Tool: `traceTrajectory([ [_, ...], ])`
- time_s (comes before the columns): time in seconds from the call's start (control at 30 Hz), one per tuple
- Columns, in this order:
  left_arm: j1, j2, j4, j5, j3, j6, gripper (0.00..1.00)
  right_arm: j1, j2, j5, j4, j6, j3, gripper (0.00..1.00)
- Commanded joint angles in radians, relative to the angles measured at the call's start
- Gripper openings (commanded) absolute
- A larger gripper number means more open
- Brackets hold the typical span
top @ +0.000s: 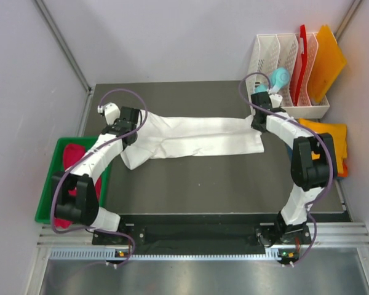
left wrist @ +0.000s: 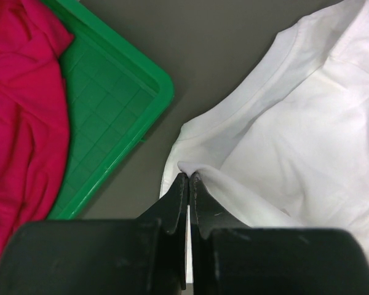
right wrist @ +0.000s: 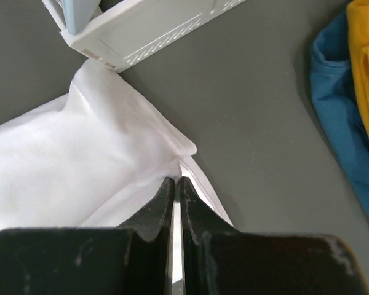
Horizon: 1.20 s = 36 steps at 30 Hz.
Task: Fold and stack the t-shirts
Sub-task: Fold the tshirt
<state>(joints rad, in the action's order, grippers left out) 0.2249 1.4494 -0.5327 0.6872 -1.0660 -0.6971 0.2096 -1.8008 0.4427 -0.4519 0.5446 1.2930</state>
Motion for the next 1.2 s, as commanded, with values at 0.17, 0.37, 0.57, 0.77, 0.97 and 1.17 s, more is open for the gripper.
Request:
traceTrajectory([
  [0.17, -0.021, 0.129, 0.031, 0.058, -0.092, 0.021, 0.00, 0.014, -0.130, 0.004, 0.022, -0.003, 0.138, 0.00],
  [0.37, -0.024, 0.221, 0.019, 0.064, -0.164, 0.016, 0.00, 0.011, -0.173, 0.013, 0.005, 0.002, 0.180, 0.00],
  [0.57, -0.027, 0.282, 0.014, 0.071, -0.207, 0.016, 0.00, 0.002, -0.200, 0.011, -0.001, 0.005, 0.196, 0.00],
  [0.77, -0.022, 0.217, 0.020, 0.006, -0.210, 0.033, 0.71, 0.007, -0.010, -0.002, 0.137, 0.003, 0.054, 0.40],
  [0.97, 0.036, 0.120, 0.020, -0.006, -0.174, 0.039, 0.99, 0.062, 0.119, -0.022, 0.104, 0.023, -0.021, 0.53],
  [1.17, 0.169, 0.077, 0.013, -0.012, -0.091, -0.018, 0.99, 0.152, 0.181, -0.074, 0.125, 0.080, -0.207, 0.45],
])
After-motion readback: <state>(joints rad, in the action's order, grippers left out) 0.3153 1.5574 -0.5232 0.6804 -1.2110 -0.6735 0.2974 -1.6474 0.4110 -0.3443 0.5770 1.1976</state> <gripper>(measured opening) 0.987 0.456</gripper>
